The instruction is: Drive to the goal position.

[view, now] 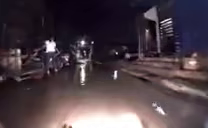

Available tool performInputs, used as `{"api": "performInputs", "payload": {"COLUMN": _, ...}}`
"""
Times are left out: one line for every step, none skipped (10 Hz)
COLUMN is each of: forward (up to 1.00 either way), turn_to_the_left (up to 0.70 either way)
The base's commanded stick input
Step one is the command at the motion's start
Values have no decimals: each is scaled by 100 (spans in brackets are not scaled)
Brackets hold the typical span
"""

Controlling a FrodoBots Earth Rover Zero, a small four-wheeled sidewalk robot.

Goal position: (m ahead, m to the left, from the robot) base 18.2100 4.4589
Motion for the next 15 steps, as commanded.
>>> {"api": "performInputs", "payload": {"forward": 100, "turn_to_the_left": 27}}
{"api": "performInputs", "payload": {"forward": 100, "turn_to_the_left": 13}}
{"api": "performInputs", "payload": {"forward": 100, "turn_to_the_left": 0}}
{"api": "performInputs", "payload": {"forward": 100, "turn_to_the_left": 0}}
{"api": "performInputs", "payload": {"forward": 100, "turn_to_the_left": 0}}
{"api": "performInputs", "payload": {"forward": 100, "turn_to_the_left": 0}}
{"api": "performInputs", "payload": {"forward": 100, "turn_to_the_left": 0}}
{"api": "performInputs", "payload": {"forward": 100, "turn_to_the_left": 0}}
{"api": "performInputs", "payload": {"forward": 100, "turn_to_the_left": 0}}
{"api": "performInputs", "payload": {"forward": 100, "turn_to_the_left": 0}}
{"api": "performInputs", "payload": {"forward": 100, "turn_to_the_left": 0}}
{"api": "performInputs", "payload": {"forward": 100, "turn_to_the_left": 0}}
{"api": "performInputs", "payload": {"forward": 100, "turn_to_the_left": 0}}
{"api": "performInputs", "payload": {"forward": 100, "turn_to_the_left": 0}}
{"api": "performInputs", "payload": {"forward": 100, "turn_to_the_left": 0}}
